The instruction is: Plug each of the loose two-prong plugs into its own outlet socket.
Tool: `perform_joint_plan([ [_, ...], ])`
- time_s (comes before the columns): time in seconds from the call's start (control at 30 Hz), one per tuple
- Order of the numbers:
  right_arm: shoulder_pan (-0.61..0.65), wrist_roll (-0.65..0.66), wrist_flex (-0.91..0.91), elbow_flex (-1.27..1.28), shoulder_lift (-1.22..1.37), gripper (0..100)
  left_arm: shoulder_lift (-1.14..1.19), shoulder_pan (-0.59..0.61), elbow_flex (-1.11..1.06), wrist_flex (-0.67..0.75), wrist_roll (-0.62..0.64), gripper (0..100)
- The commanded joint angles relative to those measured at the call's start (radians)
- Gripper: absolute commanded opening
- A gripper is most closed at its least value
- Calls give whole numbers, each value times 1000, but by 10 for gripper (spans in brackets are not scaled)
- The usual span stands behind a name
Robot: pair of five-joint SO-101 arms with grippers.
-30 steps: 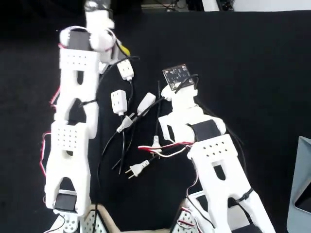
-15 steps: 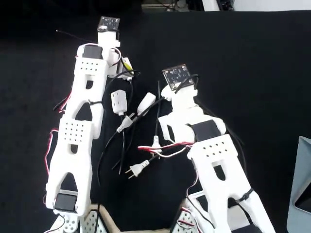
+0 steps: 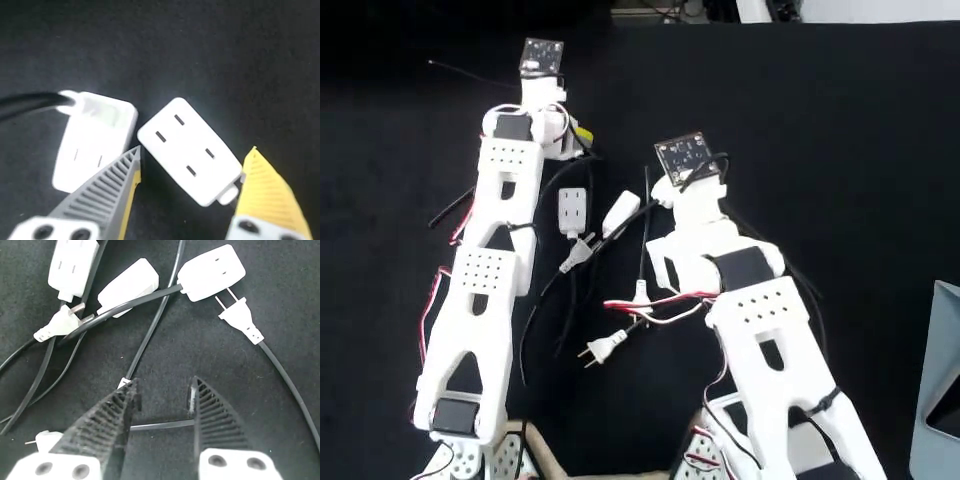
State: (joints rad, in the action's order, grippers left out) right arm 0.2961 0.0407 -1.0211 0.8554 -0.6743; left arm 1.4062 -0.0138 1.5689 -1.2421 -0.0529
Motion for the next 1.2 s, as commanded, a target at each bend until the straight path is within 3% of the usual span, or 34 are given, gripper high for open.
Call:
perform_joint_plan([
  [0.0, -14, -11, 11, -4, -25, 158, 32, 13, 67, 32, 5, 310],
  [0.17, -14, -11, 11, -4, -25, 158, 60, 16, 65, 11, 3, 304],
  [0.43, -14, -11, 8, -4, -25, 158, 54, 13, 67, -23, -127, 24],
  [0.63, -12, -11, 8, -4, -25, 158, 37, 15, 99, -83, -130, 29],
  [1.17, -11, -11, 8, -4, -25, 158, -443, 24, 96, -428, -130, 29],
])
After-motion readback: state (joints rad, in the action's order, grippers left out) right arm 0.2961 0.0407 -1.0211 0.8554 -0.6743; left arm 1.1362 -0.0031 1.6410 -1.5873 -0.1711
